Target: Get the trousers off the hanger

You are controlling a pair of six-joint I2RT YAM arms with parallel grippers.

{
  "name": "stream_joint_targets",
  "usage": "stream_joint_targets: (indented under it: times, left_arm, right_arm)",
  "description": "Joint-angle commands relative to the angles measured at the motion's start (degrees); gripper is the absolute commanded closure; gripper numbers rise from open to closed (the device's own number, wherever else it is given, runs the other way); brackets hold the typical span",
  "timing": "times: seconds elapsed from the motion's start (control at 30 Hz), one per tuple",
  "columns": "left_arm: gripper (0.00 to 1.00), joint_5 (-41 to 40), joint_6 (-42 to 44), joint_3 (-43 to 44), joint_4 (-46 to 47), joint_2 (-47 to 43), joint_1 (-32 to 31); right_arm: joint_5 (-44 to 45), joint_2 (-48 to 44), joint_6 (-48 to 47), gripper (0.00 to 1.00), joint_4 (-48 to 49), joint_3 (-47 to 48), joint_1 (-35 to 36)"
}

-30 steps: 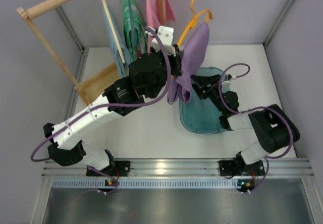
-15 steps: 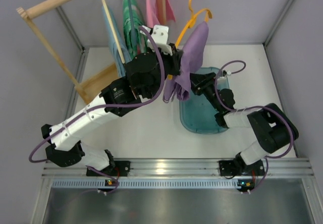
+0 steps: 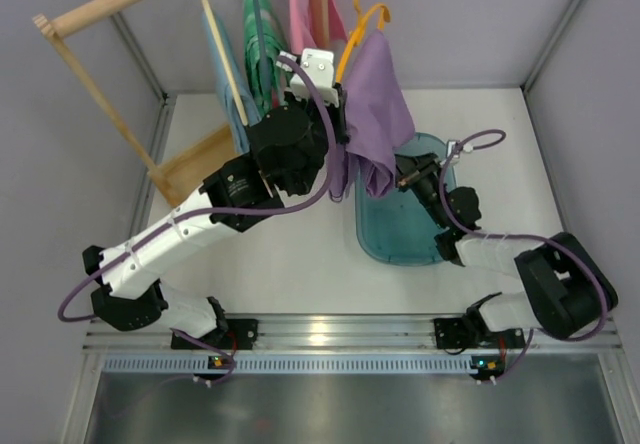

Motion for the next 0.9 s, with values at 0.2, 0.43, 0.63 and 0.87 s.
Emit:
stream_joint_targets:
  times: [0.2,0.43,0.63,0.87]
  left_arm:
    - [1.00,-9.9,14.6,-3.2,19.5,-0.2,-0.3]
    - [1.00,-9.8,16.3,-3.2,20.6,0.5,-0.3]
    - [1.00,-10.6,19.1,-4.9,21.7,-0.1,-0.3]
    - [1.00,-13.5,21.7,-9.2,23.8,-1.9,-0.2]
  right_arm:
    - [1.3,-26.9,-14.0,1.00,-1.0,-2.6,-3.4]
    - [6.1,-43.1,-25.6,1.00,-30.4,4.3,-3.5]
    - [9.7,-46.6,-30.0,1.00,-41.4,9.9,-3.4]
    - [16.4,-50.8,-35.0,1.00,-50.5,15.1,-3.6]
